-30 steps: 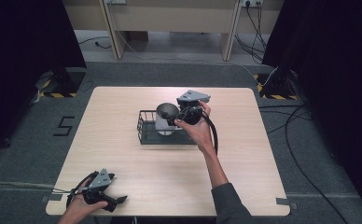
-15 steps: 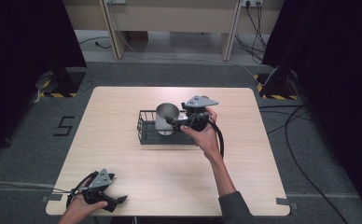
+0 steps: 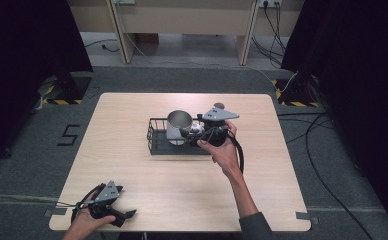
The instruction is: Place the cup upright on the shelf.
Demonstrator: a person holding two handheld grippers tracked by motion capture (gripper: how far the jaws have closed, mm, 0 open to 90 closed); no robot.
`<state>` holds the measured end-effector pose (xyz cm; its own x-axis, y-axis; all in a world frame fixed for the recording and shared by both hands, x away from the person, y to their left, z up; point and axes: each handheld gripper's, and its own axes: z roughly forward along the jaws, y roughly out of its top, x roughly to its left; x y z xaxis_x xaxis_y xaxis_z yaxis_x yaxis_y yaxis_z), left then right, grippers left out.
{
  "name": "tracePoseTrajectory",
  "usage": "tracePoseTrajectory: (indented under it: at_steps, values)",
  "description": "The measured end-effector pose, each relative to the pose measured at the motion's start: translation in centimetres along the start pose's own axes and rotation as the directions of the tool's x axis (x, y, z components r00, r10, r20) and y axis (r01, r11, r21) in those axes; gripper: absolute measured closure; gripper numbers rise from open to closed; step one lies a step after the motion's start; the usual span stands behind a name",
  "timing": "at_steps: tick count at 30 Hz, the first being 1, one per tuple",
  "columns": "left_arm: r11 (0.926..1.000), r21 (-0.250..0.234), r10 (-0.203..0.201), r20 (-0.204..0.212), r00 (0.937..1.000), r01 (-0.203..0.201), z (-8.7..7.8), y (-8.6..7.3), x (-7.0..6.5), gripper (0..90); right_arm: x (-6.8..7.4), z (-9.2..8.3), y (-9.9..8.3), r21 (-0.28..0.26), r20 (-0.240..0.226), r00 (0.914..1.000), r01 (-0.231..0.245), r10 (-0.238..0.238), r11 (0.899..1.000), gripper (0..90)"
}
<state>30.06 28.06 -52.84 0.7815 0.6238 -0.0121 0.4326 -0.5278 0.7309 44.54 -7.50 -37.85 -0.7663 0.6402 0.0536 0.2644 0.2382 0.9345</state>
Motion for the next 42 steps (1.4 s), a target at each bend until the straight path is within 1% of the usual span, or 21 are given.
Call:
tracePoseTrajectory:
  at_steps: [8, 14, 23, 29, 36, 39, 42]
  values:
    - [1.0, 0.0, 0.001, -0.001, 1.0, -0.001, 0.0, 0.0, 0.0, 0.0, 0.3, -1.1, -0.7, -0.008, 0.004, 1.0, -0.003, 0.003, 1.0, 15.1]
    - [1.0, 0.0, 0.0, -0.001, 1.0, 0.0, 0.0, 0.0, 0.0, 0.0, 0.6, -1.6, -1.3, -0.002, 0.005, 1.0, -0.008, 0.008, 1.0, 15.1]
    - [1.0, 0.0, 0.0, -0.001, 1.0, 0.0, 0.0, 0.0, 0.0, 0.0, 1.0, -2.4, -2.2, -0.01, 0.01, 0.9998, -0.016, 0.016, 1.0, 15.1]
    - [1.0, 0.0, 0.0, -0.001, 1.0, 0.0, 0.0, 0.0, 0.0, 0.0, 1.3, -3.0, -3.0, -0.005, 0.021, 0.9998, -0.005, 0.005, 1.0, 15.2]
    - [1.0, 0.001, 0.002, -0.002, 1.0, -0.002, 0.0, 0.0, 0.0, 0.0, 1.4, -3.7, -4.2, -0.007, 0.017, 0.9996, -0.022, 0.022, 1.0, 15.2]
    - [1.0, 0.001, 0.0, -0.001, 1.0, 0.0, 0.0, 0.0, 0.0, 0.0, 1.6, -4.1, -4.5, -0.009, 0.028, 0.9994, -0.023, 0.023, 1.0, 15.2]
    - [1.0, 0.001, 0.0, -0.002, 1.0, 0.0, 0.0, 0.0, 0.0, 0.0, 1.8, -4.5, -4.8, -0.017, 0.027, 0.9993, -0.027, 0.027, 0.999, 15.2]
